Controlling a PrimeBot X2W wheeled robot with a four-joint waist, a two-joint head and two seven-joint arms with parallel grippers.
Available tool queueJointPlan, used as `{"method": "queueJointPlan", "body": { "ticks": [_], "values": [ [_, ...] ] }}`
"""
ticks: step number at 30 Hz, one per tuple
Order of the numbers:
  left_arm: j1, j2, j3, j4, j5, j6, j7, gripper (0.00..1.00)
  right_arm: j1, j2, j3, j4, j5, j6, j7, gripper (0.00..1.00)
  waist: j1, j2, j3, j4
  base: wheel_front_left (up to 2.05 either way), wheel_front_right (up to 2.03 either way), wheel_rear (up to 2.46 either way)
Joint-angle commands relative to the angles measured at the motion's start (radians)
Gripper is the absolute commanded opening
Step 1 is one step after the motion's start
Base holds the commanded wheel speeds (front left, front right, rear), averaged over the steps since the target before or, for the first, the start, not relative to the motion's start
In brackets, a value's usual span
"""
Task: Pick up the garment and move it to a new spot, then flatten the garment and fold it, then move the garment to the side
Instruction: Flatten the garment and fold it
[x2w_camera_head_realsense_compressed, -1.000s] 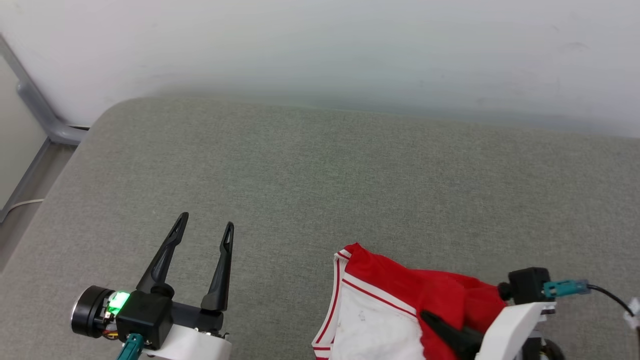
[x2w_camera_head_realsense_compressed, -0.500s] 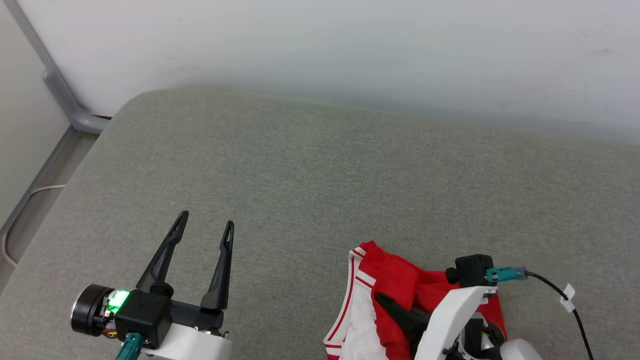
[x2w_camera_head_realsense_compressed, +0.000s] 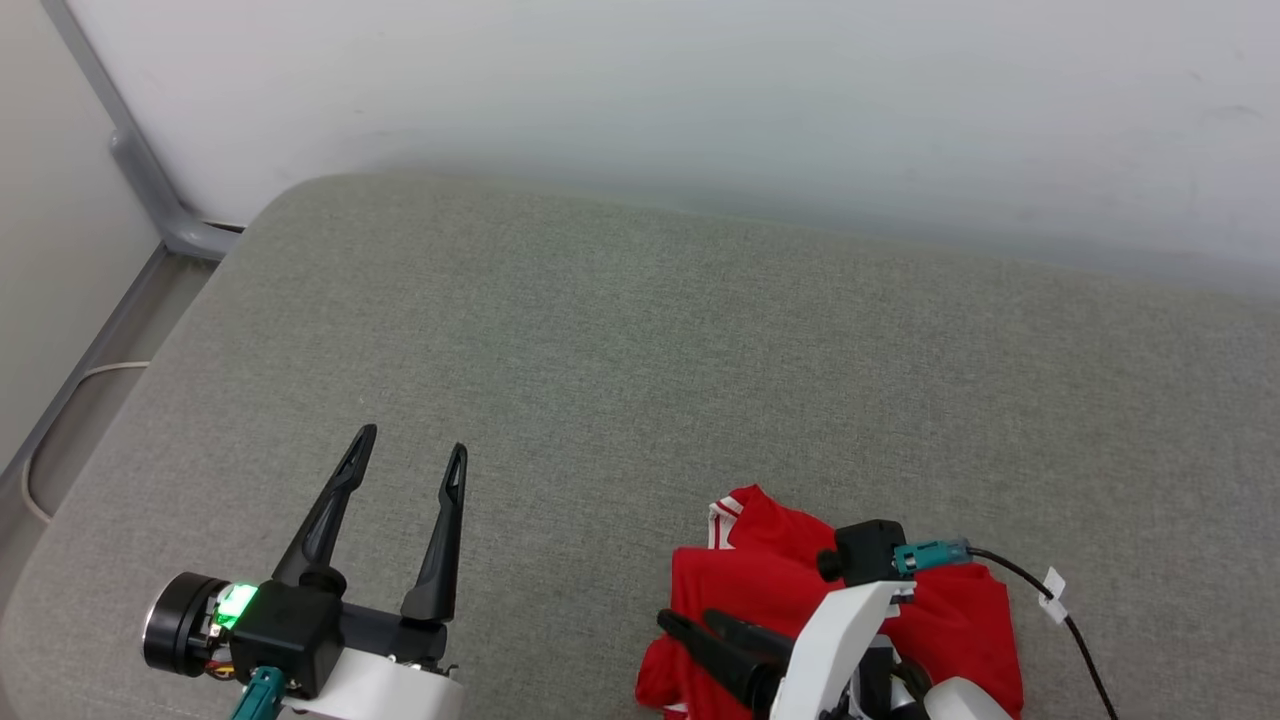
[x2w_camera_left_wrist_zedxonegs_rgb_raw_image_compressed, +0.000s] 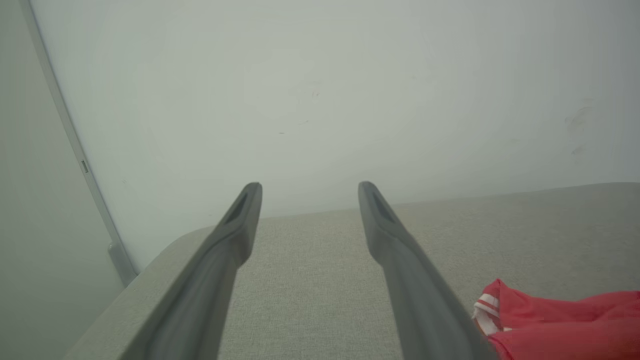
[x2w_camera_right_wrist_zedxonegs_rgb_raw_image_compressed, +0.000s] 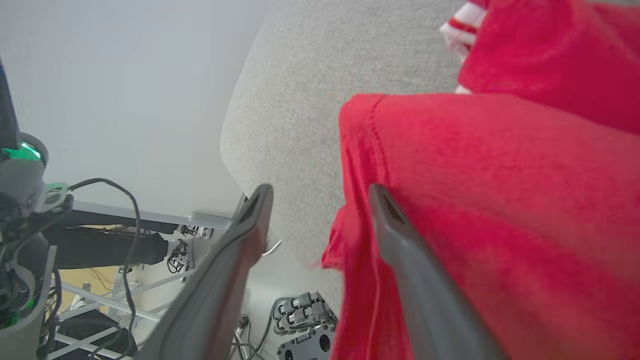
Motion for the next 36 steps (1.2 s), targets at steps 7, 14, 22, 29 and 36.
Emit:
{"method": "queueJointPlan", "body": {
  "ticks": [7,14,22,29,36],
  "values": [
    [0.016,-0.006,0.004,-0.003,0.006,-0.004,-0.002,1.0,-0.058,0.0,-0.005,-0.031,0.005,-0.001,-0.019,1.0,0.0,0.0,-0.019,-0.028,0.0,0.0,0.0],
    [0.018,-0.012,0.006,-0.003,-0.006,-0.005,-0.002,1.0,-0.14,-0.03,-0.139,-0.133,-0.288,-0.001,0.012,1.0,0.0,0.0,-0.022,-0.082,0.0,0.0,0.0],
    [0.003,-0.024,0.0,0.007,-0.033,-0.006,-0.002,1.0,-0.138,-0.268,-0.199,-0.318,-0.555,-0.001,-0.104,1.0,0.0,0.0,-0.008,-0.136,0.0,0.0,0.0],
    [0.004,-0.034,0.001,0.015,-0.051,-0.007,-0.002,1.0,-0.026,-0.321,-0.361,-0.36,-0.683,-0.001,-0.294,1.0,0.0,0.0,0.009,-0.169,0.0,0.0,0.0],
    [0.016,-0.033,-0.009,0.031,-0.067,-0.007,-0.002,1.0,0.131,-0.197,-0.54,-0.394,-0.757,-0.001,-0.466,1.0,0.0,0.0,0.018,-0.183,0.0,0.0,0.0]
  ]
}}
